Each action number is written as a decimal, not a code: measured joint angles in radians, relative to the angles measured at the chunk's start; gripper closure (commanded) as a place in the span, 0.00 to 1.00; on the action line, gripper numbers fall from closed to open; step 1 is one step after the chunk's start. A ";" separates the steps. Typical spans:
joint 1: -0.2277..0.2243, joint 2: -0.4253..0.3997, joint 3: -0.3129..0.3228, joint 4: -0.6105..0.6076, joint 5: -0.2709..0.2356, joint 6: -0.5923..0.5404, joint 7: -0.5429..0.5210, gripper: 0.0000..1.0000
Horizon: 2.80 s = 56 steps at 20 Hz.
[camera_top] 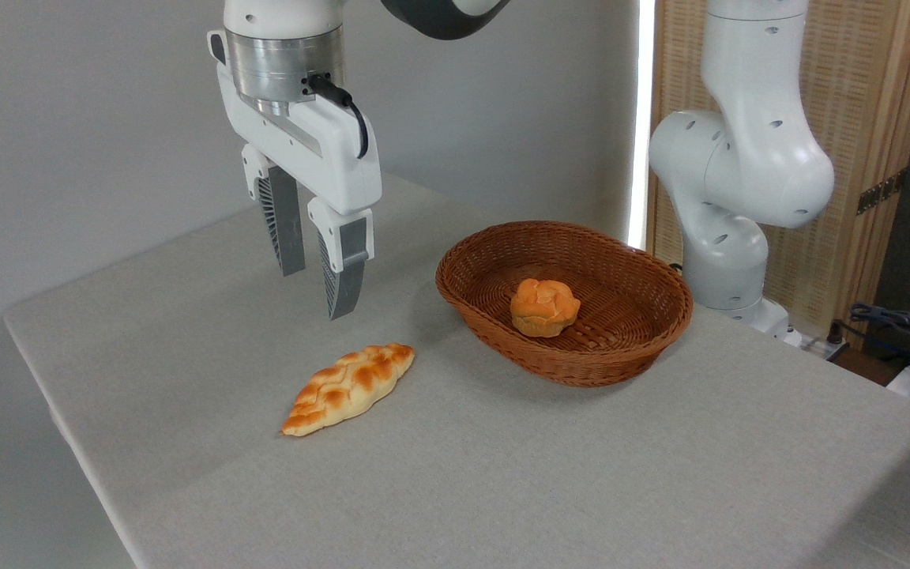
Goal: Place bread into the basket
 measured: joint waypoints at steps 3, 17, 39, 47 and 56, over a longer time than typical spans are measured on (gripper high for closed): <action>0.000 0.001 0.000 -0.001 0.000 -0.015 0.000 0.00; 0.000 0.008 0.000 -0.001 0.000 -0.020 0.000 0.00; -0.109 0.145 -0.026 -0.144 0.026 0.110 0.001 0.00; -0.123 0.189 -0.028 -0.144 0.083 0.112 0.001 0.00; -0.158 0.224 -0.029 -0.144 0.094 0.112 -0.039 0.13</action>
